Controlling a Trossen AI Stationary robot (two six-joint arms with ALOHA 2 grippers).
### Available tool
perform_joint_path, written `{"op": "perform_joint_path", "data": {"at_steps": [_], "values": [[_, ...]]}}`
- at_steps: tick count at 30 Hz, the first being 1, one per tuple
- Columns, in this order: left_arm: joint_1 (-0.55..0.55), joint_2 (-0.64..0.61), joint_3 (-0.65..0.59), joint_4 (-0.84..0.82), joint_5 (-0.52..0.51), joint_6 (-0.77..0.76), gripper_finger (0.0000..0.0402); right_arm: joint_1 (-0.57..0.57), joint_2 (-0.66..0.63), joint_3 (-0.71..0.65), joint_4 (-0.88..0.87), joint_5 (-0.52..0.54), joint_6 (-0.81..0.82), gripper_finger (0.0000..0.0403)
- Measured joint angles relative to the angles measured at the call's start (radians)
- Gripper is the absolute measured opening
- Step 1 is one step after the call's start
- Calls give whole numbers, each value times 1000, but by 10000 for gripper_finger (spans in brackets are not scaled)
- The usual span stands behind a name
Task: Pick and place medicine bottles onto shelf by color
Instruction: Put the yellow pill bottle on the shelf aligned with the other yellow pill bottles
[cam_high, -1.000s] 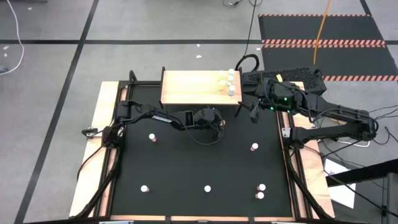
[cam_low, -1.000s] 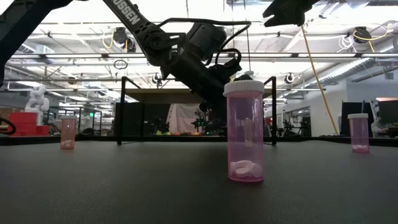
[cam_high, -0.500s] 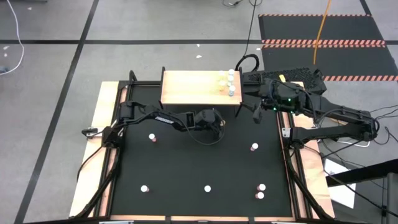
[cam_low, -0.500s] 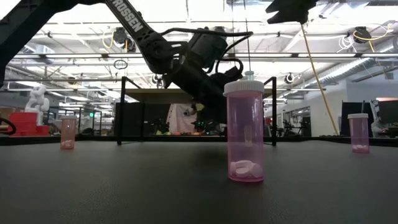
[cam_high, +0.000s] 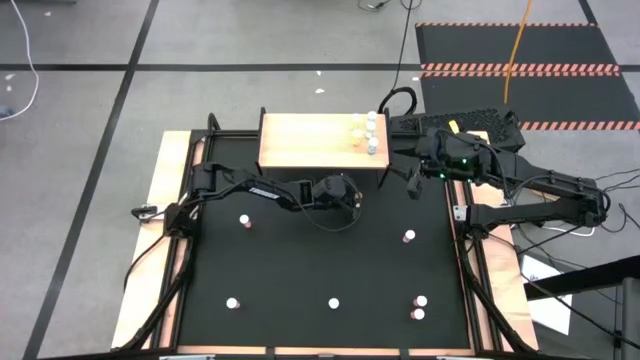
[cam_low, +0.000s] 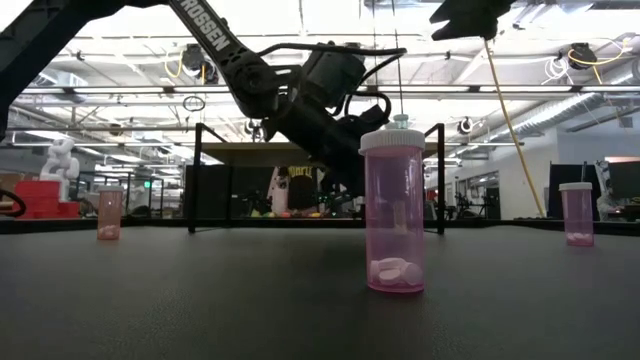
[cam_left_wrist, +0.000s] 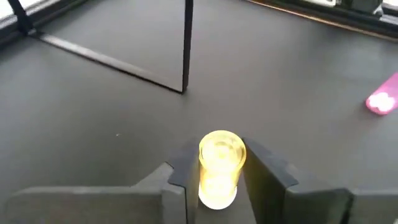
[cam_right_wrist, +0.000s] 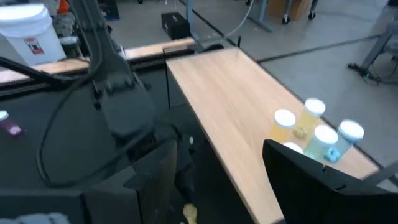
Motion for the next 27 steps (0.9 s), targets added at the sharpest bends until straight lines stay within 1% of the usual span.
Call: {"op": "perform_joint_path", "data": {"at_steps": [2, 5, 9, 12, 15, 16, 18, 22, 25, 27], "values": [[0, -14, -1, 8, 25, -46, 102, 0, 0, 0, -27, 0, 20, 235], [0, -58, -1, -3, 90, -83, 118, 0, 0, 0, -52, -14, 33, 235], [-10, -137, -1, -14, 167, -97, 128, 0, 1, 0, -45, -114, 47, 235], [-17, -226, -1, -16, 212, -148, 129, 0, 0, 0, -14, -200, 95, 235], [-15, -317, 1, -10, 225, -193, 130, 8, -5, -1, 41, -212, 158, 235], [-15, -348, 1, -8, 225, -197, 130, 18, -7, -1, 55, -203, 165, 235], [-12, -407, 1, -3, 219, -188, 130, 48, -16, -1, 102, -148, 167, 235], [-4, -500, 3, -57, 206, -102, 130, 111, -38, -1, 127, 7, 146, 235], [-12, -509, 3, -231, 195, 6, 131, 137, -54, -20, 68, 102, 161, 235], [-30, -477, 1, -377, 182, 35, 132, 151, -69, -80, 65, 109, 215, 235]]}}
